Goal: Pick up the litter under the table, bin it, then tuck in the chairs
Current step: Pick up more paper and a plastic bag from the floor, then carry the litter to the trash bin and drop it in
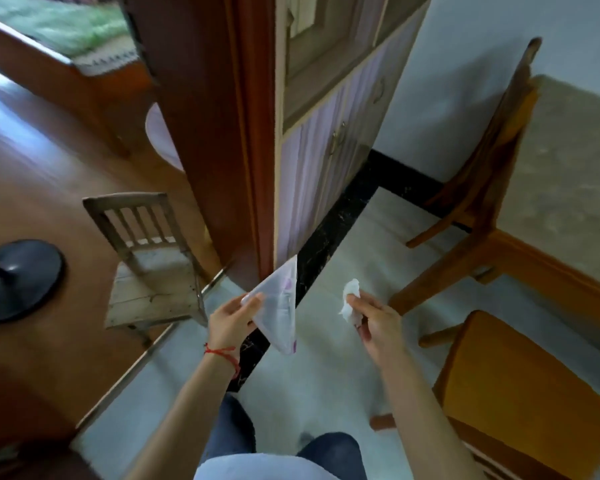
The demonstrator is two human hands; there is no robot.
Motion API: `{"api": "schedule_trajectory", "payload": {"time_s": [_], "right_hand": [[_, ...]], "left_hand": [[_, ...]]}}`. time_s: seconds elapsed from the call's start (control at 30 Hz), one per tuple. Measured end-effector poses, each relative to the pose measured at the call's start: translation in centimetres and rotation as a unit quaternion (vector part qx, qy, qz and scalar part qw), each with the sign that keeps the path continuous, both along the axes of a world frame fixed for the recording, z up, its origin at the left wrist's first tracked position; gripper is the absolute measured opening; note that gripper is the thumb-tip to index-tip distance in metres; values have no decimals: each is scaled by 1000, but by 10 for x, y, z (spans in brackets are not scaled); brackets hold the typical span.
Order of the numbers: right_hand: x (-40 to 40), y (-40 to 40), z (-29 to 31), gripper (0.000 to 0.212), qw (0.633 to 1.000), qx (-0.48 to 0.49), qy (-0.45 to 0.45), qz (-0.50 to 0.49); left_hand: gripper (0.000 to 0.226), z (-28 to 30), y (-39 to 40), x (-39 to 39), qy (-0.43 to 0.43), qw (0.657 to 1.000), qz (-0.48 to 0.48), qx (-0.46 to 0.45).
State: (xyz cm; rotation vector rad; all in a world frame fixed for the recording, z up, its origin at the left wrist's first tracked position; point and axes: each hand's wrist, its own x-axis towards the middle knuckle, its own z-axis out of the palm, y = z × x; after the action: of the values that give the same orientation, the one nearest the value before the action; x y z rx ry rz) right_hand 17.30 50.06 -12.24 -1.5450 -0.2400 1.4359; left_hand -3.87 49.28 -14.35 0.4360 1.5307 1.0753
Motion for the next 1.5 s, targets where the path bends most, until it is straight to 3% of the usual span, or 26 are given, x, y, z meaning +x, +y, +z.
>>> {"api": "schedule_trajectory", "payload": {"time_s": [0.3,0.7,0.87,1.03,1.2,1.37,1.5], "right_hand": [[0,-16,9,16,982,24,7,187],[-99,-89,9,26,902,17,49,428],[-149,-156,8,20,847,-5,62,527],[-191,-255,11,17,771,-10,49,635],[-217,-363,9,15,705,-13,42,708],[-238,-465,-1,22,642,-28,41,765],[-253,-532,-8,22,599,-25,46,799]], "left_hand": [[25,9,-95,16,-41,975,216,3],[22,18,-249,-21,-41,894,445,35],[17,19,-340,-31,-22,851,524,39],[5,21,-451,-29,-34,777,628,36],[24,20,-567,-18,-32,716,697,26],[10,17,-673,-1,-21,653,757,20],[17,11,-737,6,-25,610,792,12]]}}
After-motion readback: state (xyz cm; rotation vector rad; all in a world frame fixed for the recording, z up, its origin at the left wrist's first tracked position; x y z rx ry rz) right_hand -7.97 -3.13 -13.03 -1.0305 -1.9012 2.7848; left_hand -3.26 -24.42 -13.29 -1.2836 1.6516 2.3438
